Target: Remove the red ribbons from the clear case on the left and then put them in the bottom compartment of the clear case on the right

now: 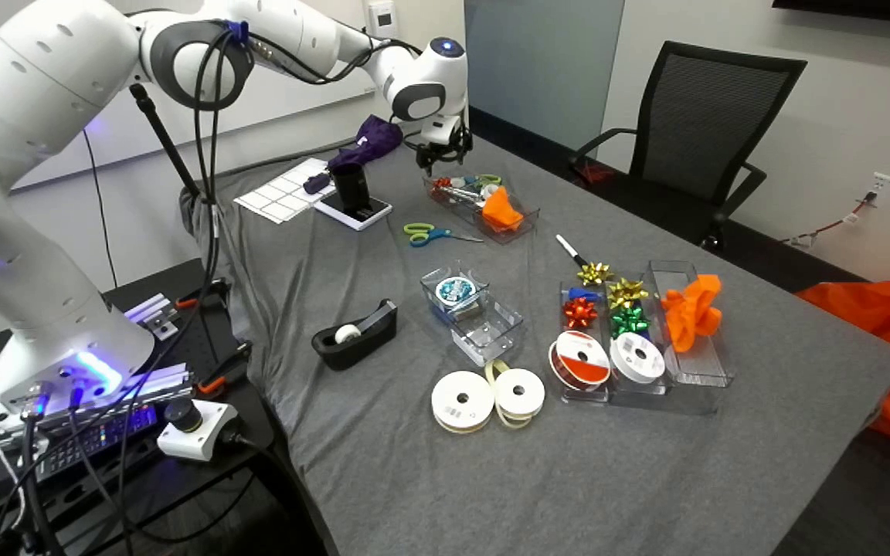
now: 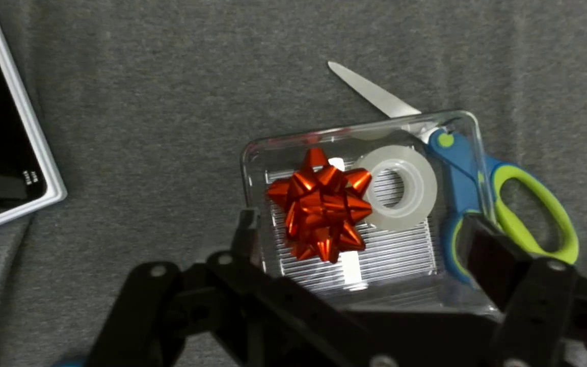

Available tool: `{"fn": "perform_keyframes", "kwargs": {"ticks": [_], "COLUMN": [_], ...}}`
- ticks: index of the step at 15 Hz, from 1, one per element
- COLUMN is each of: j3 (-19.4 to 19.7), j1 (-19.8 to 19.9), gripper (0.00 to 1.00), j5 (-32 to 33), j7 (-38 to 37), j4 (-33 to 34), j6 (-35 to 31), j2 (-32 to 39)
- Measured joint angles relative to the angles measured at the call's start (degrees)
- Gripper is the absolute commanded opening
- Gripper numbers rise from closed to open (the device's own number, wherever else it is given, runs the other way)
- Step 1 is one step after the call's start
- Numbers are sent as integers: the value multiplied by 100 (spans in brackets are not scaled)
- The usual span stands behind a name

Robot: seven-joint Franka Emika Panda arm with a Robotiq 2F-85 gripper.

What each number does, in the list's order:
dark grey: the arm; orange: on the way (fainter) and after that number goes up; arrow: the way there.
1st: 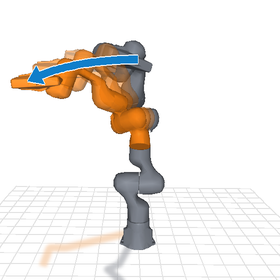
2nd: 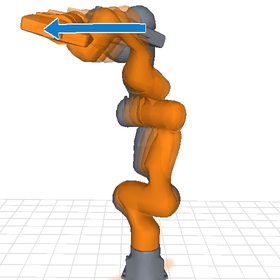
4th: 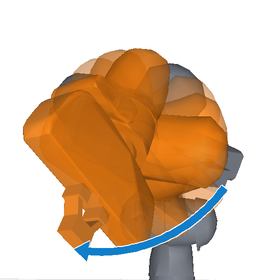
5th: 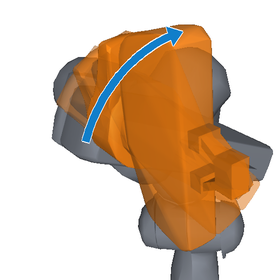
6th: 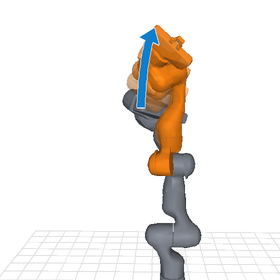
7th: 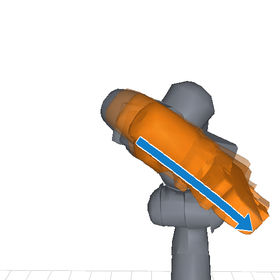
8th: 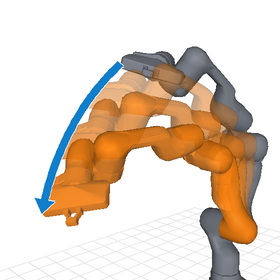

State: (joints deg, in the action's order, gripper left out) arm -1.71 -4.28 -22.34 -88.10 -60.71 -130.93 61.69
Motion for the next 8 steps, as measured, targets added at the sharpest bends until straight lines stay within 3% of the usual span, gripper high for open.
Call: {"fn": "perform_keyframes", "kwargs": {"ticks": [8], "j3": [71], "j1": [-136], "gripper": [100], "j5": [286], "j7": [-954], "j4": [611], "j6": [51], "j2": [518]}}
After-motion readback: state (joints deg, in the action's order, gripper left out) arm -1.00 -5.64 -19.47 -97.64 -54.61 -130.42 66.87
